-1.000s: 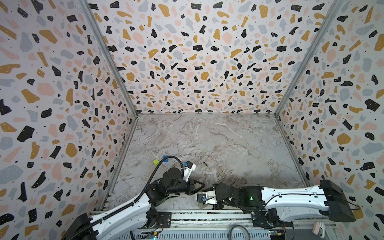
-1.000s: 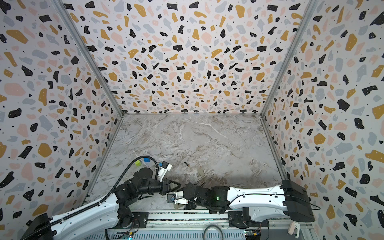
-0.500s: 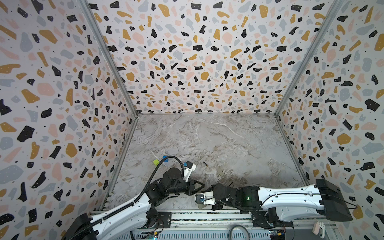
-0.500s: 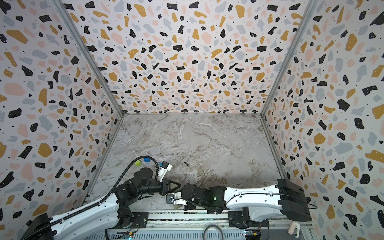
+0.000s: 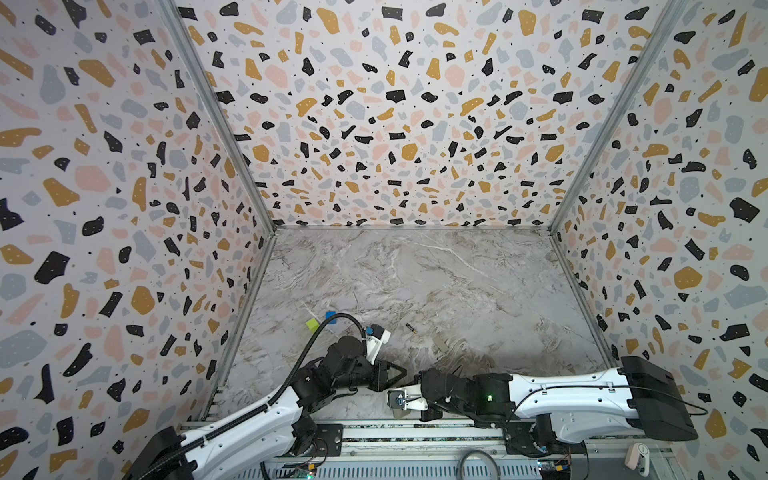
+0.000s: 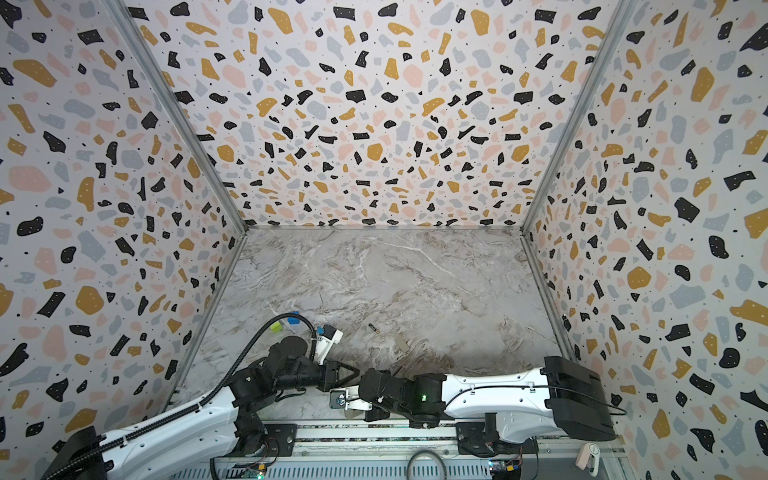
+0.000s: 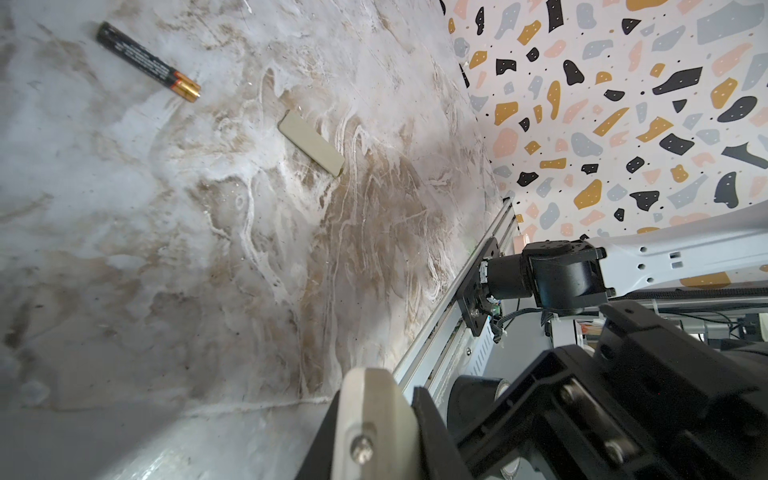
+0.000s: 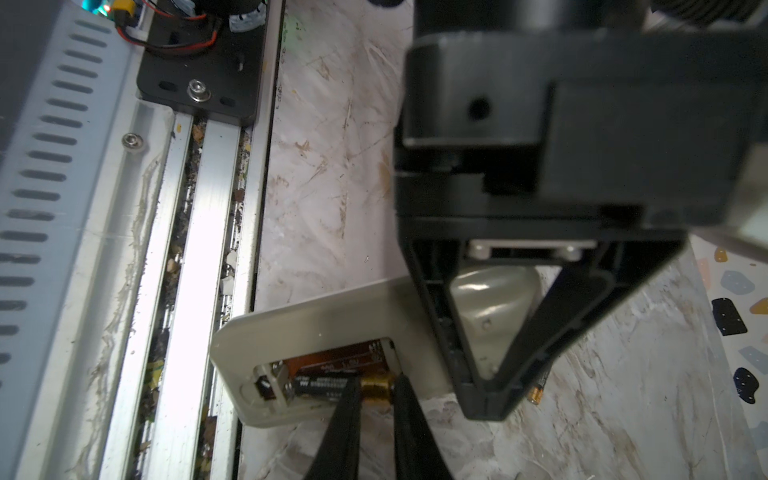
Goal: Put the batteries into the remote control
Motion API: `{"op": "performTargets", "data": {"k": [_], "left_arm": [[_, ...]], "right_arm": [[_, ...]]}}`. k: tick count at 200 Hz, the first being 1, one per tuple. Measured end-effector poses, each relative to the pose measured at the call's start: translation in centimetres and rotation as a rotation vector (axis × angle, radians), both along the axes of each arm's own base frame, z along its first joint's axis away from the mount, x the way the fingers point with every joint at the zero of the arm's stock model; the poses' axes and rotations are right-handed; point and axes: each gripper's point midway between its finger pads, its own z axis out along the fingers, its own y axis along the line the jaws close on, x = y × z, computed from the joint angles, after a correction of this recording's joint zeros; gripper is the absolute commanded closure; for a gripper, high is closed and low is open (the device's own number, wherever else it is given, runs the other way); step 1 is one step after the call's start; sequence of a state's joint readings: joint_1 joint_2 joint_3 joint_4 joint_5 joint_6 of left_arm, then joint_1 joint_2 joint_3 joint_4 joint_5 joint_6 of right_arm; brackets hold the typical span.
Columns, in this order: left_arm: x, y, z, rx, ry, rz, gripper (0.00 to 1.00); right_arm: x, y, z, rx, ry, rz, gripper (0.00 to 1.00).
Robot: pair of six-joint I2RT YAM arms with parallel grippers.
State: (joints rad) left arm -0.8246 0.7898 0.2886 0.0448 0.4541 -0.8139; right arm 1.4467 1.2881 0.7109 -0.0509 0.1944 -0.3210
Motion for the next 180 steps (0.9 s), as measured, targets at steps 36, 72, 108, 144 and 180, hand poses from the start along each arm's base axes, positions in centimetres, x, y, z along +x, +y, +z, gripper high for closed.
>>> {"op": "performTargets", "data": {"k": [36,72,108,144,180], "left_arm": [[0.0,0.2,-0.1,0.008,0.005,0.009,1.0],[0.0,0.3,0.0,0.004,0.009,0.019,1.0],[0.1,0.4,-0.2,0.01,0.012,0.027,1.0],[0.0,0.5,-0.5,0.012,0.022,0.03,1.0],[0.1,0.5,-0.4,0.011,0.022,0.035,1.0]], "right_arm": [[0.0,0.1,-0.1,-0.004,0.0,0.0,0.85],[0.0,0.2,0.0,-0.002,-0.001,0.002,0.85],[0.0,0.4,-0.3,-0.01,0.002,0.006,0.86],[-0.2,0.7,-1.0,-0.034,0.004,0.013,0.86],[-0.5,0.9,-1.4,-0.045,0.006,0.021,0.86]]}}
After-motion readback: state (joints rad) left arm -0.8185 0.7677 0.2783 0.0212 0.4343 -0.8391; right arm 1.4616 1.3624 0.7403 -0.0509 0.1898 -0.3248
